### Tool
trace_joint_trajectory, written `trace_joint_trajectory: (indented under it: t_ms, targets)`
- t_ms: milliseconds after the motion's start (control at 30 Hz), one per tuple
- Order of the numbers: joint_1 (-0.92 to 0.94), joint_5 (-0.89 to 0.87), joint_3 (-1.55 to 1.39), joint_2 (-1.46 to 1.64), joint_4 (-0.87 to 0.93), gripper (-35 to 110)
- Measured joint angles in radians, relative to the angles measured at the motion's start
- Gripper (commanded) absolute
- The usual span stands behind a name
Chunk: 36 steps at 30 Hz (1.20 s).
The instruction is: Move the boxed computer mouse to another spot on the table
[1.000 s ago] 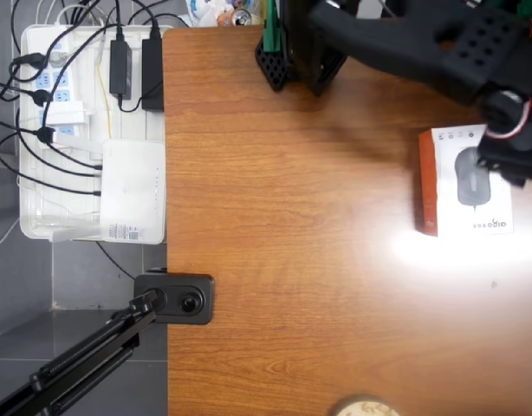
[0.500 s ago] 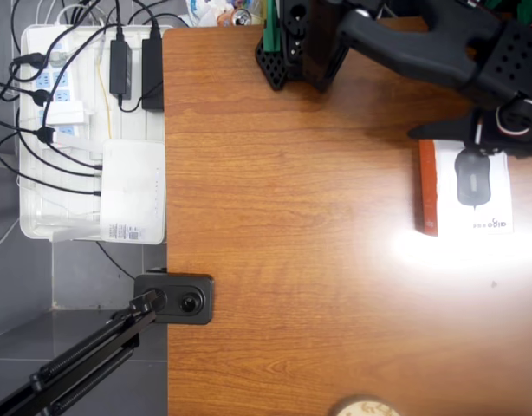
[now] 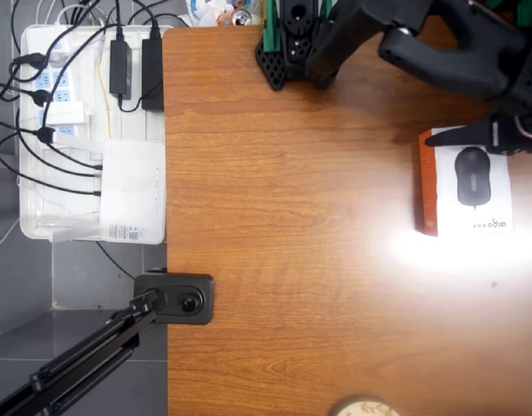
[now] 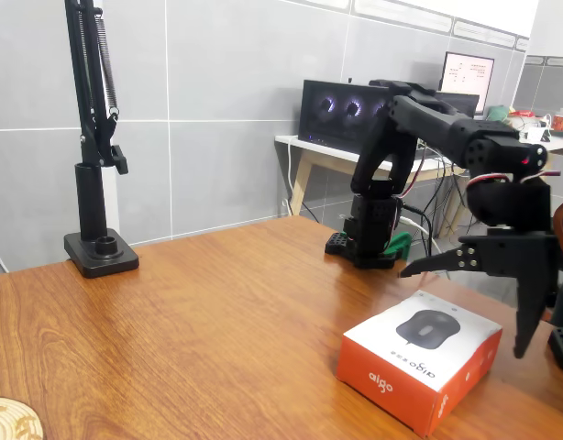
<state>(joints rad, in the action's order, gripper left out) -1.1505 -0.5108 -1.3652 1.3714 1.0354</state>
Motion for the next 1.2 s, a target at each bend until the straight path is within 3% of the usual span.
trace_joint_trajectory:
  t_ms: [333,567,667,733,900,1200]
  targets:
    - [0.135,-0.041,0.023,-0.02,0.041,92]
    - [0.19,-0.051,0.023,-0.043,0.041,73]
    - [0.202,-0.051,0.023,-0.043,0.026,44]
    - [0.21,-0.057,0.006,-0.04,0.012,0]
    - [0.215,-0.089,-0.057,0.002,-0.048,0]
    - [0.252,-0.193,0.163,-0.003,0.115,0]
